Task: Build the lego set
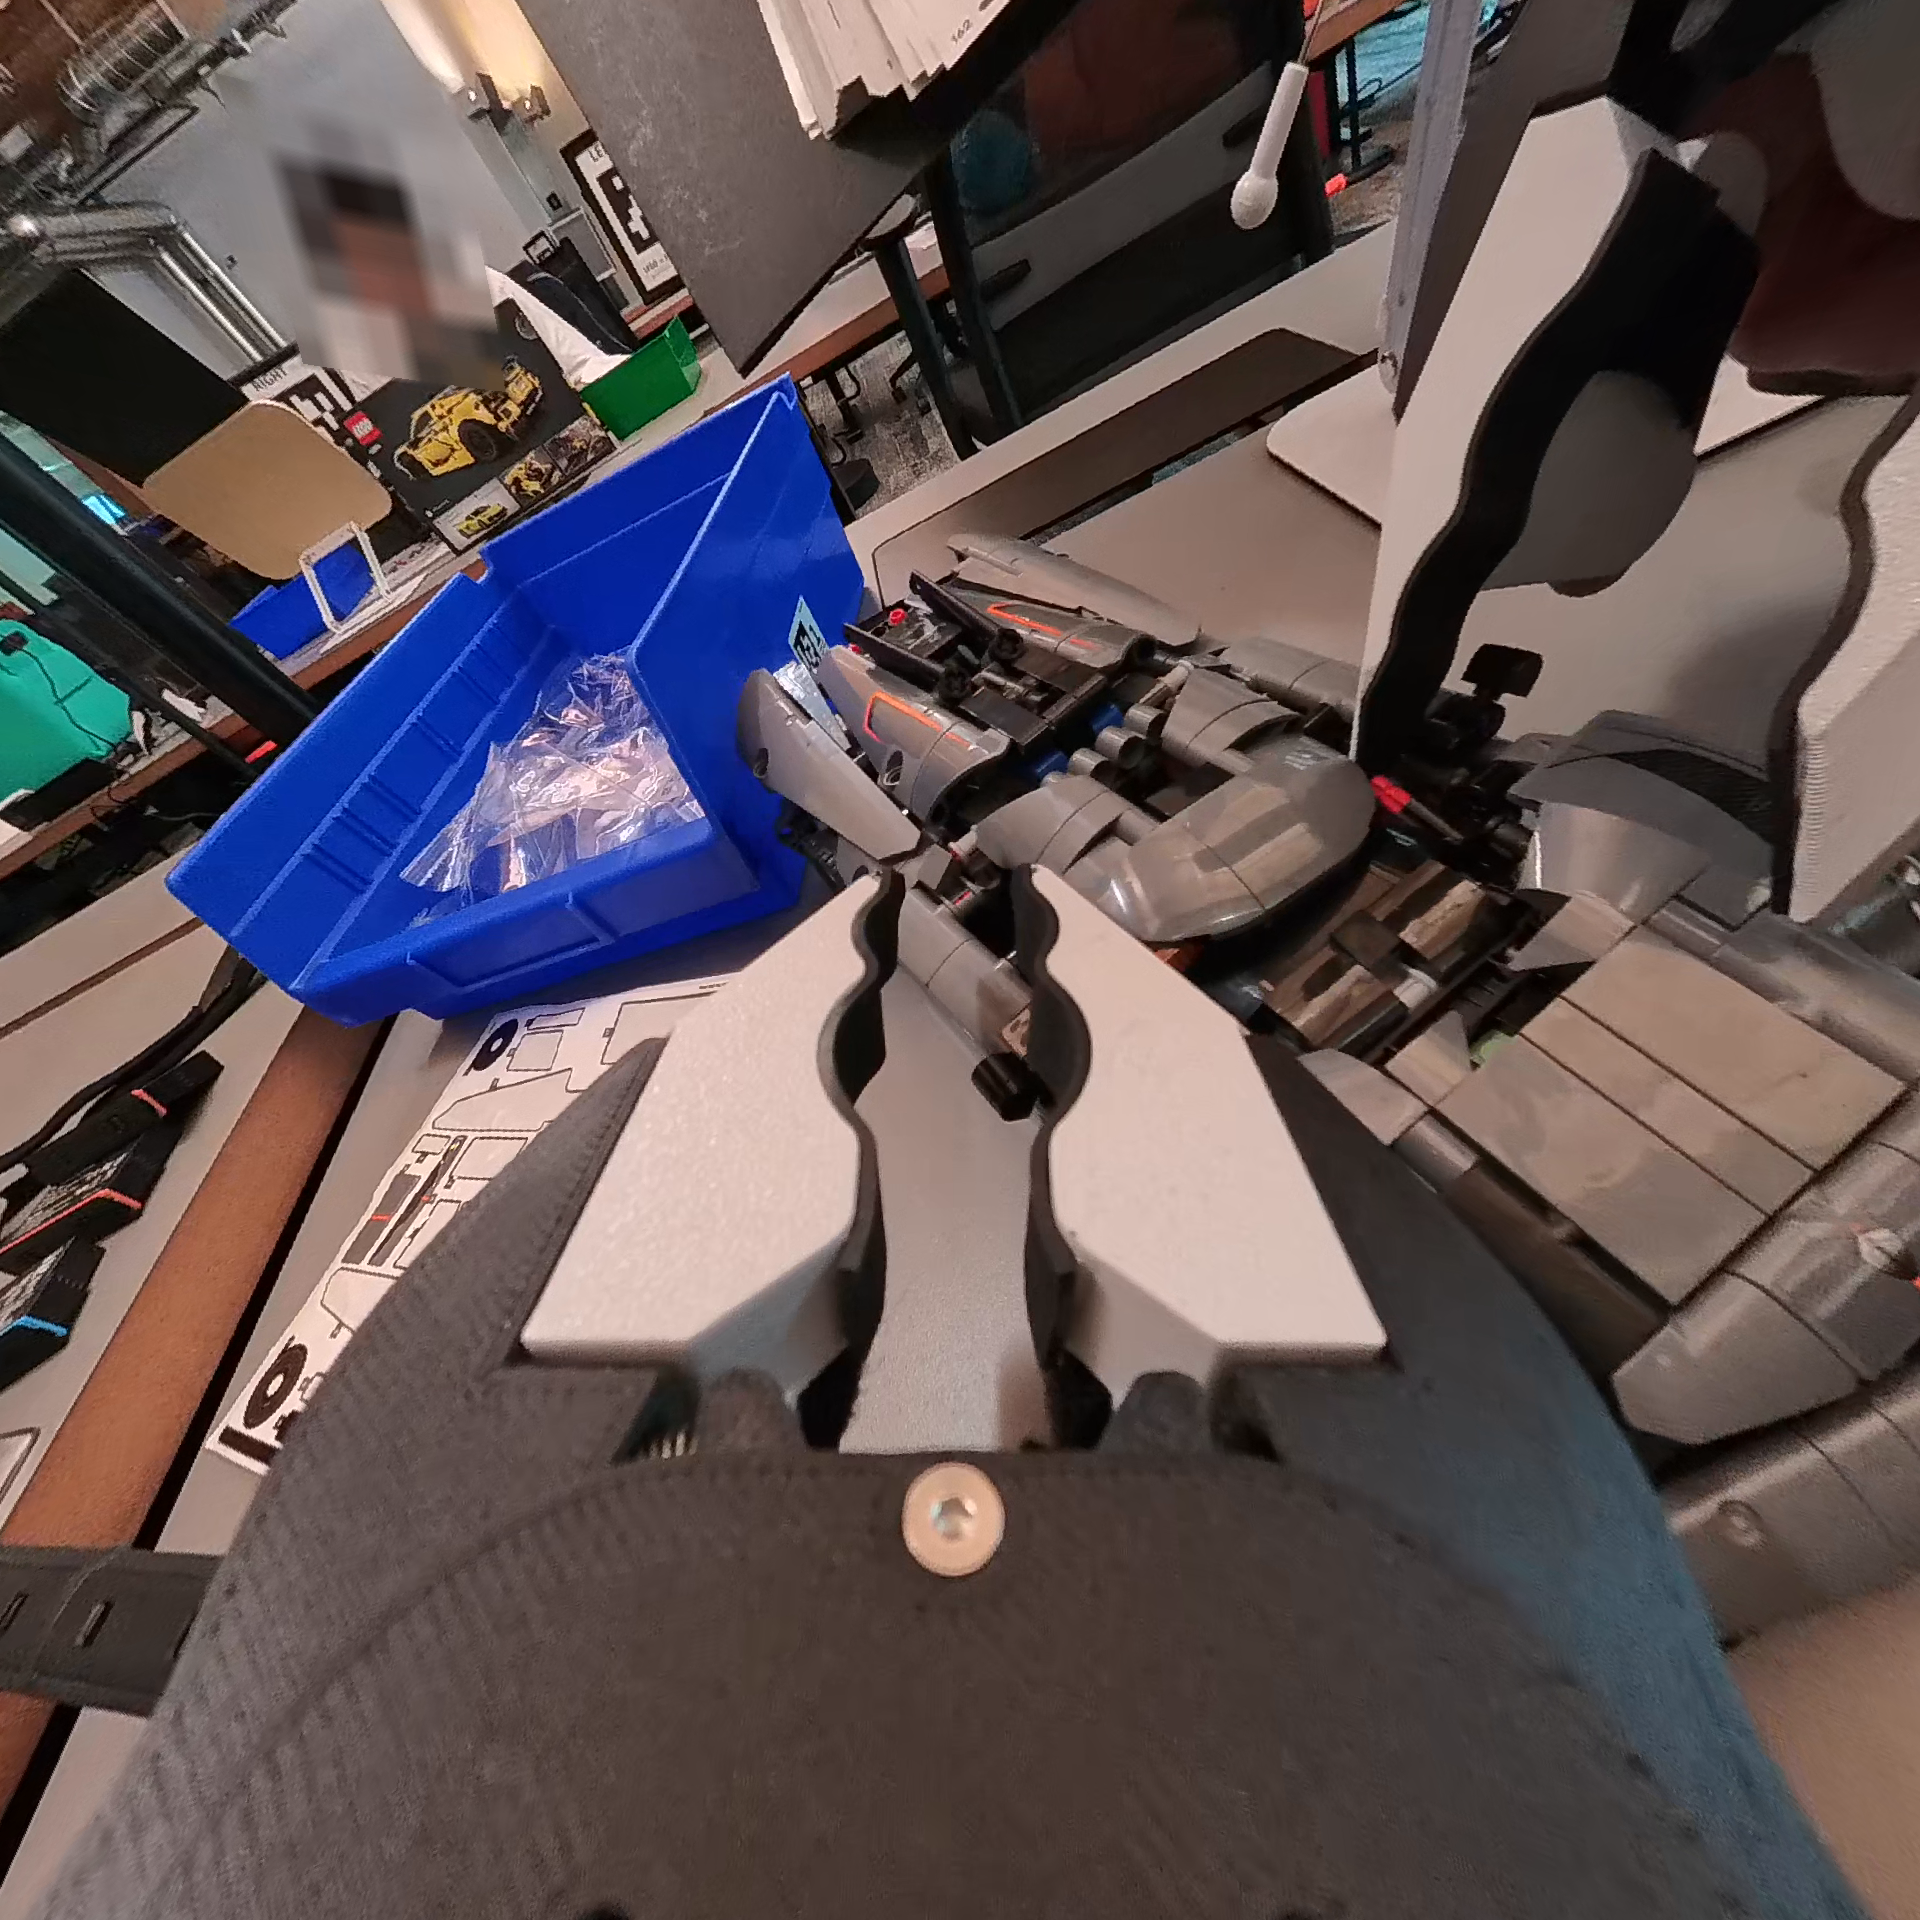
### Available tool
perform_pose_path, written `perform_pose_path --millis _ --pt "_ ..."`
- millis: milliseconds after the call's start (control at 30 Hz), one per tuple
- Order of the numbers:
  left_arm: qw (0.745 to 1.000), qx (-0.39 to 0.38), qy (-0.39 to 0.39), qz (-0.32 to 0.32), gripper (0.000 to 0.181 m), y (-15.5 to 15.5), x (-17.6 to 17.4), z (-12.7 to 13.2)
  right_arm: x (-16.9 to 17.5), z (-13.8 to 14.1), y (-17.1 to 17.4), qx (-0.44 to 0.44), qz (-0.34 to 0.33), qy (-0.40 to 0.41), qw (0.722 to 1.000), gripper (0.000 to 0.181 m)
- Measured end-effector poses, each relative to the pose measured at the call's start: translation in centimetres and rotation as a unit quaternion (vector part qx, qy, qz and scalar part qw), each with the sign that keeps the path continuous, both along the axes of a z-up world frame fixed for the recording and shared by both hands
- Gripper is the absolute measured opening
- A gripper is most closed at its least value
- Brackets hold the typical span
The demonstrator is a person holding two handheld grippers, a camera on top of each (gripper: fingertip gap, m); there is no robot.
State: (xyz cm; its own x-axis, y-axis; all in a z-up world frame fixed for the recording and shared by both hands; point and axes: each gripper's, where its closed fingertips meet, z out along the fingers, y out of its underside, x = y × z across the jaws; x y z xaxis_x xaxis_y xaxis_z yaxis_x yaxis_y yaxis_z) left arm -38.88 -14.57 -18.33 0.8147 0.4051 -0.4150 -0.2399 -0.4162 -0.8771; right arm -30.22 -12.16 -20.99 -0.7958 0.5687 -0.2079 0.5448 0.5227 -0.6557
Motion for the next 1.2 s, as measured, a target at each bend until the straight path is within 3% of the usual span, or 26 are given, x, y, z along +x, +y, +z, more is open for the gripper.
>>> perform_pose_path --millis 33,700,867,1200 --pt "1.000 0.000 0.001 0.001 0.020 0.0 0.0 0.0 0.0 0.0 0.0 0.001 0.000 0.000 1.000 0.067" --pt "0.999 -0.028 0.024 0.019 0.016 0.2 -0.3 -0.6 0.2 0.5 -0.1 0.001 0.004 0.005 1.000 0.065" --pt "0.999 -0.029 0.026 0.021 0.015 0.2 -0.3 -0.6 0.7 1.0 -0.7 -0.009 0.020 0.003 1.000 0.053" --pt "0.999 -0.029 0.026 0.021 0.016 0.2 -0.4 -0.6 -0.2 0.4 0.4 0.019 -0.008 0.014 1.000 0.065"
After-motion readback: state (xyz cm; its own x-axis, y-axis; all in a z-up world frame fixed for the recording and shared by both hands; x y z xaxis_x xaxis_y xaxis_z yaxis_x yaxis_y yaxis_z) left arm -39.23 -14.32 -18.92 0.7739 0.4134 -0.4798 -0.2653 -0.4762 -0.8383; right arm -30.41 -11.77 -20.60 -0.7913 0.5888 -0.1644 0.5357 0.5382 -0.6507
